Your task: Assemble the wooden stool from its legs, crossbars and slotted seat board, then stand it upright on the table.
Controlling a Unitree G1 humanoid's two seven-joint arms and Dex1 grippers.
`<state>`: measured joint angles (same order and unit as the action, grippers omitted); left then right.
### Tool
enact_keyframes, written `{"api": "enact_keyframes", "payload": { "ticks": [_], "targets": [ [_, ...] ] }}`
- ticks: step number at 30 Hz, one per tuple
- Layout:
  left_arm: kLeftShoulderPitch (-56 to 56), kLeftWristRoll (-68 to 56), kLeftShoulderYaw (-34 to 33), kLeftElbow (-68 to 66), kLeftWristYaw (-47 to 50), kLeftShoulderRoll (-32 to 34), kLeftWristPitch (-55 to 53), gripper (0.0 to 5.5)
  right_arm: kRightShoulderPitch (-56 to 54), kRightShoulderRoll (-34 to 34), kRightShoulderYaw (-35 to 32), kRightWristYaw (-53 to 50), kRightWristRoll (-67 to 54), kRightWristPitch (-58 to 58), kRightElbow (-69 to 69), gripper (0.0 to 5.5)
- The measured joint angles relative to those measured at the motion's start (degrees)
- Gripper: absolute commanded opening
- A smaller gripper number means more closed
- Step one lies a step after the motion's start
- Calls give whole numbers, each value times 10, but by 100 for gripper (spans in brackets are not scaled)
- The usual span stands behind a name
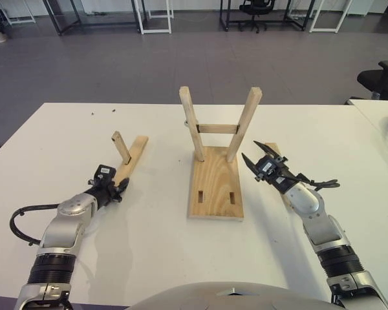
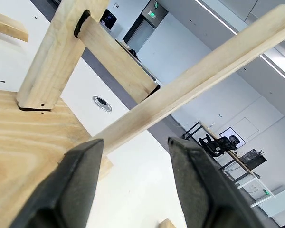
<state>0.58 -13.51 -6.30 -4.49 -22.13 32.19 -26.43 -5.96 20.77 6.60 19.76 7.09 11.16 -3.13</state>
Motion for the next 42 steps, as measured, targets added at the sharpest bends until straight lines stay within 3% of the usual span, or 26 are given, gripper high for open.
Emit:
{"api": "enact_keyframes", "payload": {
  "ticks": [4,7,10,13,21,38,40,42],
  "targets": [
    [28,-90,-134,-35,0,-31,96,202,-26,-33,-66,53,-244,-166,83,310],
    [79,-134,-173,25,-24,-11,108,202,-102,-34,-124,54,-444,-292,146,360],
    [176,-173,-154,128,-63,24,94,202,-264,-53,-173,-17,-599,-377,174,411],
    [256,-200,-91,226,-81,19,78,202,-398,-105,-175,-84,-658,-404,158,415],
    [272,-191,17,302,-105,13,31,202,-439,-153,-191,-169,-762,-450,155,415],
    [205,-98,78,324,-157,16,85,202,-337,-149,-194,-269,-850,-501,209,113],
    [193,-94,81,327,-163,16,87,202,-312,-148,-190,-279,-865,-504,229,105],
    [178,-94,90,329,-163,8,87,259,-283,-148,-188,-291,-877,-503,248,103]
  ]
}}
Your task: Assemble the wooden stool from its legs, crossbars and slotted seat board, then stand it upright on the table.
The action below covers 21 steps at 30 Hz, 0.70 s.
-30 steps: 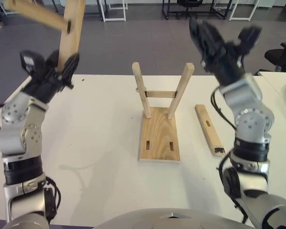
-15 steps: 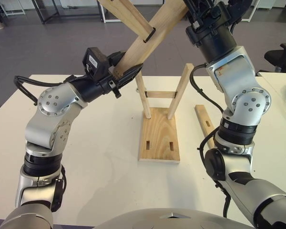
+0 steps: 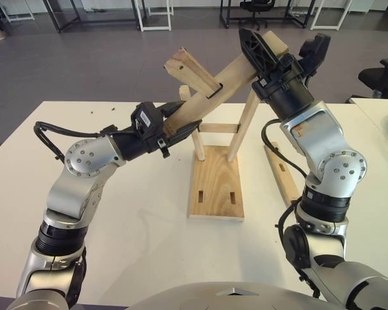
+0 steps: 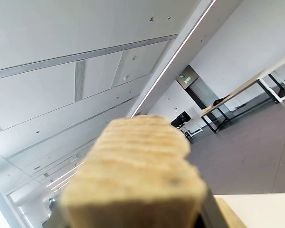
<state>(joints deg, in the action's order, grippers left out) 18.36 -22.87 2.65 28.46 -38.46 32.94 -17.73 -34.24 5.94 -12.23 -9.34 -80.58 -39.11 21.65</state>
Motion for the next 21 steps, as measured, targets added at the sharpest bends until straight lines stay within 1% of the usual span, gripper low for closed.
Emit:
{"api": "enact_keyframes", "payload": {
  "ticks": [4,7,8,9,10,12,14,17,21],
  "targets": [
    [-34,8,18,4,2,-13,1,348,97,11,-3,-7,-3,-1,38,102],
    [-100,36,27,-9,3,-10,18,404,235,41,-34,0,16,1,80,102],
    [-140,57,34,-19,3,-4,23,414,306,45,-57,-9,17,9,108,102],
    [-162,67,35,-26,8,-4,33,438,344,45,-69,-15,17,16,130,102],
    [-202,88,35,-41,21,-3,42,449,394,48,-85,-22,21,25,156,102],
    [-248,149,44,-66,48,0,68,454,436,52,-93,-28,41,35,173,102],
    [-276,210,71,-92,63,10,88,454,466,64,-93,-44,48,37,175,102],
    [-289,220,78,-110,75,-1,88,454,481,64,-92,-57,51,56,180,102],
    [-285,212,78,-115,79,-27,71,454,473,73,-72,-60,112,80,180,104]
  ]
}}
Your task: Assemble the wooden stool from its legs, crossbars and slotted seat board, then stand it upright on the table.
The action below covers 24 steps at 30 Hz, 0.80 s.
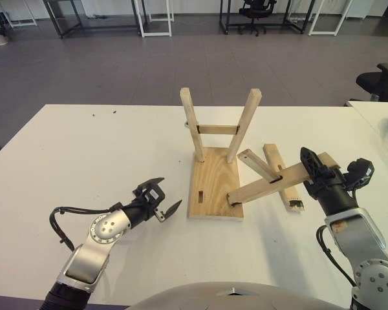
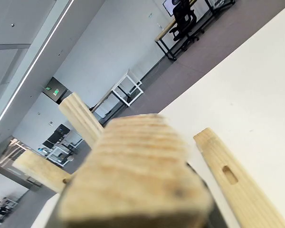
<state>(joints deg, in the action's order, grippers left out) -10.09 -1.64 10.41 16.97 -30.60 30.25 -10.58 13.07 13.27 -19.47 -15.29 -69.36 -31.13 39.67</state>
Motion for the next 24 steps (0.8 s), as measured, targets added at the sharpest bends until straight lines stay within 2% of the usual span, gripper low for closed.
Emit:
{"api": "enact_keyframes", "payload": {
  "ticks": [5,11,13,17,24],
  "targets": [
    [8,-11,-14,6,0,-18,-18,454,-22,45,25,-1,68,-1,10,110],
    [39,-97,-63,39,29,-89,-73,454,-115,132,115,-11,178,-58,36,110],
    [55,-124,-78,47,49,-117,-92,454,-136,137,139,-6,200,-62,27,110],
    [69,-134,-88,52,70,-125,-111,454,-137,155,196,29,281,-52,3,112],
    [61,-135,-77,64,70,-126,-124,454,-133,123,180,60,306,-34,-13,112]
  ]
}}
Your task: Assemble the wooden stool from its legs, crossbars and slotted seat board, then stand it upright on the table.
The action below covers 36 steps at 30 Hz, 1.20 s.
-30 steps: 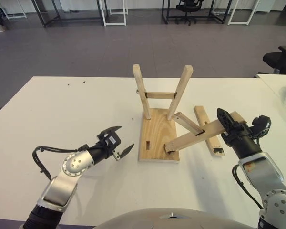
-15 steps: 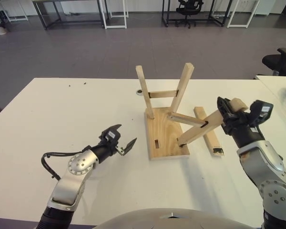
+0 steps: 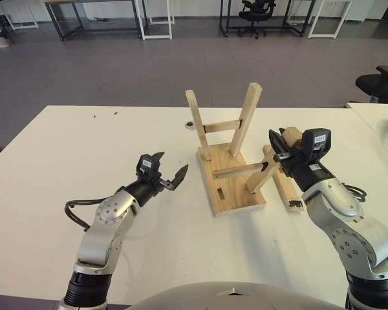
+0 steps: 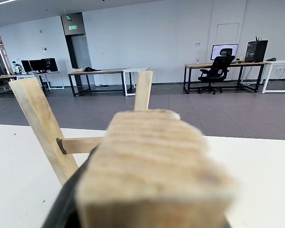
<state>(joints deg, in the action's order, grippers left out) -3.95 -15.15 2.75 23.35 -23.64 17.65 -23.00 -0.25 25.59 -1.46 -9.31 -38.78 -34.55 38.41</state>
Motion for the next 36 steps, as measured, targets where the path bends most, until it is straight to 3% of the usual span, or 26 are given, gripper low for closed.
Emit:
{"api": "enact_keyframes", "payload": {
  "ticks": [2,10,12,14,17,19,22,25,28,36],
  "targets": [
    [0,0,-1,-2,1,-2,1,454,-20,-11,-18,15,0,2,-24,112],
    [10,1,-7,-29,5,-6,23,454,-134,-15,-97,74,-77,1,-14,272],
    [18,2,-8,-40,5,-6,26,454,-190,-12,-137,80,-154,0,-5,307],
    [27,2,-9,-48,5,-6,35,454,-237,3,-188,79,-250,2,-18,307],
    [29,2,-14,-56,17,-13,48,454,-276,37,-271,64,-260,24,-118,307],
    [37,8,-23,-70,33,-20,64,454,-210,67,-258,83,-162,34,-194,307],
    [58,25,-32,-92,59,-30,78,454,-59,72,-168,157,-27,62,-268,307],
    [58,35,-32,-99,64,-32,86,454,11,52,-108,211,20,61,-312,307],
    [58,44,-30,-106,66,-34,86,454,14,51,-73,236,44,30,-333,307],
    [55,48,-18,-110,66,-40,84,454,-16,28,-55,237,63,-75,-350,307]
  ]
}}
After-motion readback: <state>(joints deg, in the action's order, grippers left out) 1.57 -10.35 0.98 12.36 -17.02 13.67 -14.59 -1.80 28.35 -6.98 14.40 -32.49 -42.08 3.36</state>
